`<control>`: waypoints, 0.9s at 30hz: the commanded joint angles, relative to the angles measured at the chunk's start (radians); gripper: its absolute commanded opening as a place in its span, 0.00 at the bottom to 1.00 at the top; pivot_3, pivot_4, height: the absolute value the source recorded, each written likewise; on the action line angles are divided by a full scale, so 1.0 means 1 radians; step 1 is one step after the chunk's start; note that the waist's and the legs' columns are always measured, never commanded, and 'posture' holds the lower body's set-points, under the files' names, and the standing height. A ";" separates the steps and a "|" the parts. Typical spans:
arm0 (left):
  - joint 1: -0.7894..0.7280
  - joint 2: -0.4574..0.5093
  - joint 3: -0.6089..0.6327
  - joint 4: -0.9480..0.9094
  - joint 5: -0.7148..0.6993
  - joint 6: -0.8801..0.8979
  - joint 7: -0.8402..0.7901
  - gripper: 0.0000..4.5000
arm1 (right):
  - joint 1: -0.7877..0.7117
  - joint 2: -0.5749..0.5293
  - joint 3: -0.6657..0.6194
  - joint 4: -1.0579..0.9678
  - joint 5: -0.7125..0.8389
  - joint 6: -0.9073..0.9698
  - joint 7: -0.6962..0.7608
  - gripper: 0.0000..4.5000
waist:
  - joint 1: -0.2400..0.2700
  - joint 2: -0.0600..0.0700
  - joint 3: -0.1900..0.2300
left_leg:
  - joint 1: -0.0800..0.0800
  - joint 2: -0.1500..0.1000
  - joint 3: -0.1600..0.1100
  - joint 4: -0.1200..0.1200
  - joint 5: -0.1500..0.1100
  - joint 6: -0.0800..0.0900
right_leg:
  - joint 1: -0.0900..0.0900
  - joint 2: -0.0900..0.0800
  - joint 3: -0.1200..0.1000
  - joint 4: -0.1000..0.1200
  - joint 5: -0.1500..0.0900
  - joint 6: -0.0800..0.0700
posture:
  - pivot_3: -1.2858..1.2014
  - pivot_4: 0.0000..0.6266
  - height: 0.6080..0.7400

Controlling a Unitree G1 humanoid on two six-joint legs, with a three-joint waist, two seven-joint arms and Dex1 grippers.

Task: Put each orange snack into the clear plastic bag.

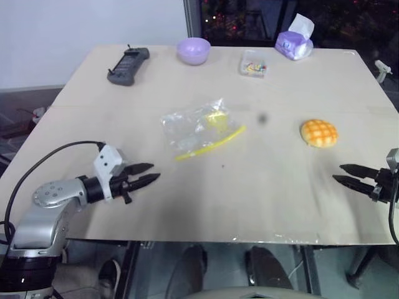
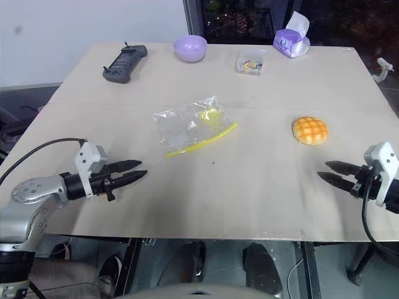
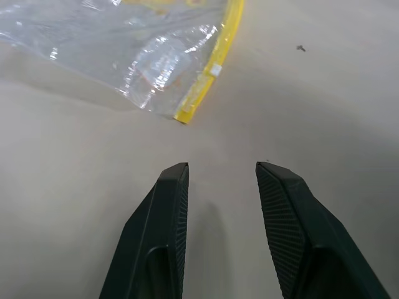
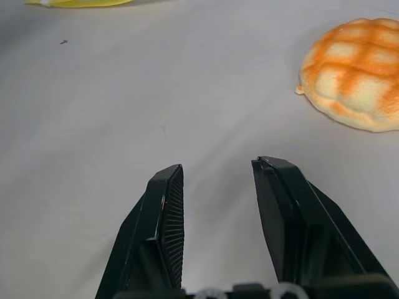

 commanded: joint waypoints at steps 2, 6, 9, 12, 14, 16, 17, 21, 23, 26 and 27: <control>-0.015 -0.005 0.008 -0.007 0.006 -0.021 0.012 0.41 | -0.017 -0.012 -0.029 -0.027 0.016 -0.003 -0.001 0.42 | 0.000 0.000 0.000 | 0.000 0.000 0.000 0.000 0.000 0.000 | 0.000 0.000 0.000 0.000 0.000 0.000 | 0.52 0.24 1.00; -0.014 -0.005 0.005 -0.005 0.017 -0.029 0.013 0.41 | -0.026 -0.011 -0.023 -0.030 0.018 0.002 -0.001 0.42 | 0.000 0.000 0.000 | 0.000 0.000 0.000 0.000 0.000 0.000 | 0.000 0.000 0.000 0.000 0.000 0.000 | 0.52 0.24 1.00; -0.018 -0.010 0.001 -0.002 0.031 -0.040 0.019 0.41 | -0.033 -0.008 -0.014 -0.040 0.026 0.009 0.003 0.42 | 0.000 0.000 0.000 | 0.000 0.000 0.000 0.000 0.000 0.000 | 0.000 0.000 0.000 0.000 0.000 0.000 | 0.52 0.24 1.00; -0.039 -0.025 -0.008 0.006 0.051 -0.055 0.043 0.41 | -0.044 -0.002 -0.009 -0.071 0.061 0.034 0.011 0.42 | 0.000 0.000 0.000 | 0.000 0.000 0.000 0.000 0.000 0.000 | 0.000 0.000 0.000 0.000 0.000 0.000 | 0.52 0.24 1.00; -0.068 -0.041 -0.019 0.021 0.066 -0.047 0.072 0.41 | -0.053 0.005 -0.010 -0.113 0.106 0.061 0.017 0.42 | 0.000 0.000 0.000 | 0.000 0.000 0.000 0.000 0.000 0.000 | 0.000 0.000 0.000 0.000 0.000 0.000 | 0.52 0.24 1.00; -0.111 -0.055 -0.044 0.055 0.111 -0.054 0.116 0.41 | -0.066 0.012 -0.014 -0.170 0.172 0.099 0.025 0.42 | 0.001 0.000 0.000 | 0.000 0.000 0.000 0.000 0.000 0.000 | 0.000 0.000 0.000 0.000 0.000 0.000 | 0.52 0.24 1.00; -0.130 -0.062 -0.056 0.069 0.130 -0.062 0.132 0.41 | -0.072 0.013 -0.018 -0.197 0.208 0.121 0.029 0.42 | 0.001 0.000 0.000 | 0.000 0.000 0.000 0.000 0.000 0.000 | 0.000 0.000 0.000 0.000 0.000 0.000 | 0.52 0.24 1.00; -0.185 -0.102 -0.065 0.096 0.102 0.018 0.165 0.41 | -0.089 0.012 -0.023 -0.241 0.273 0.169 0.015 0.42 | 0.002 0.000 0.000 | -0.001 0.000 -0.001 0.000 0.000 0.000 | 0.000 0.000 -0.001 0.000 0.000 0.000 | 0.52 0.24 1.00; -0.209 -0.133 -0.055 0.102 0.054 0.096 0.176 0.41 | -0.089 0.008 -0.018 -0.242 0.267 0.170 0.009 0.42 | 0.002 0.000 0.000 | -0.001 0.000 -0.001 0.001 0.000 0.000 | 0.000 0.000 -0.001 0.000 0.000 0.000 | 0.52 0.24 1.00; -0.270 -0.197 -0.049 0.158 0.021 0.186 0.235 0.41 | -0.075 0.007 -0.012 -0.243 0.255 0.167 0.007 0.42 | 0.004 0.000 0.000 | -0.001 0.000 -0.001 0.001 0.000 0.000 | 0.000 0.000 -0.001 0.000 0.000 0.000 | 0.52 0.24 1.00; -0.291 -0.219 -0.042 0.175 0.009 0.207 0.254 0.41 | -0.070 0.007 -0.012 -0.243 0.251 0.165 0.007 0.42 | 0.007 0.000 0.000 | -0.001 0.000 -0.002 0.001 0.000 0.000 | 0.000 0.000 -0.001 0.000 0.000 0.000 | 0.52 0.24 1.00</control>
